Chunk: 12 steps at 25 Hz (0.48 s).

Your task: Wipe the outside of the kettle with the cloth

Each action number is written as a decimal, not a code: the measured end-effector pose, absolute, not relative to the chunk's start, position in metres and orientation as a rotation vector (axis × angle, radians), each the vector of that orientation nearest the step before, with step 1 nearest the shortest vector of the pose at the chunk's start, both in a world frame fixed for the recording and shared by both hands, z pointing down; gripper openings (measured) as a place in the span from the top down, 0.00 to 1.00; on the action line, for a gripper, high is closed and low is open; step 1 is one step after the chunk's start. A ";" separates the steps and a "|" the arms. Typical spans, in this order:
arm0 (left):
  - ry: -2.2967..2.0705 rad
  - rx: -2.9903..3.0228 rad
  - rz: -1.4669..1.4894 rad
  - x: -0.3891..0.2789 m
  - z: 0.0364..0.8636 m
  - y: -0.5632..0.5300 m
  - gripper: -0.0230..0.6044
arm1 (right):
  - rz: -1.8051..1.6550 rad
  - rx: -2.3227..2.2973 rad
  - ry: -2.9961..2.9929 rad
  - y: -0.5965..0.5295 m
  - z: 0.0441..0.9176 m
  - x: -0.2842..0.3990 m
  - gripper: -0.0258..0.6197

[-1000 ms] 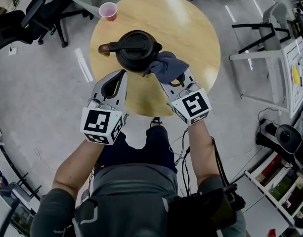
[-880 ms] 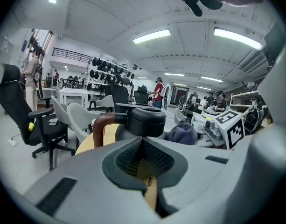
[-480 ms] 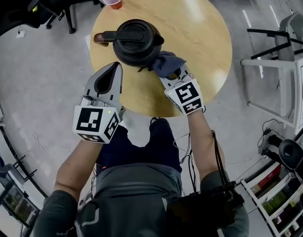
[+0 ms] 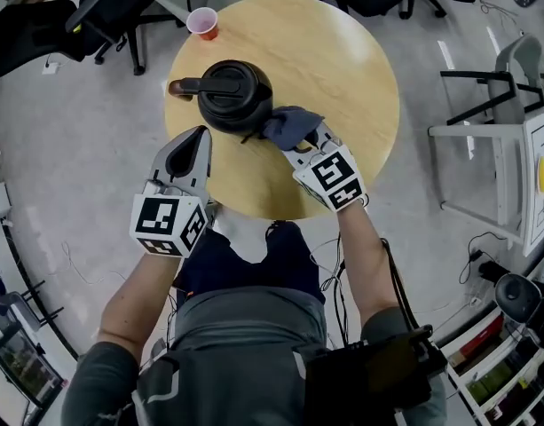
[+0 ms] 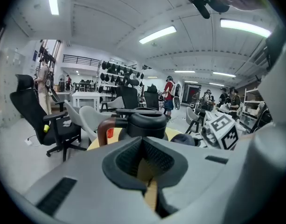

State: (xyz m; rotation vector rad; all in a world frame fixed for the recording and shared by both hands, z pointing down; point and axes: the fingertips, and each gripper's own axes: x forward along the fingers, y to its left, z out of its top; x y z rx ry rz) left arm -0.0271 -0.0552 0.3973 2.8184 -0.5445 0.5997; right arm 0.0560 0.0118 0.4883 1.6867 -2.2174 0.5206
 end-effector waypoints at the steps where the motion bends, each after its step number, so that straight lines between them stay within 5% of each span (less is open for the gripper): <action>1: -0.564 2.815 0.602 -0.028 0.393 -0.055 0.95 | 0.482 1.689 -2.247 0.012 0.469 0.060 0.82; 12: -0.740 2.786 0.690 -0.036 0.393 -0.094 0.95 | 0.291 1.386 -2.417 -0.005 0.413 0.065 0.81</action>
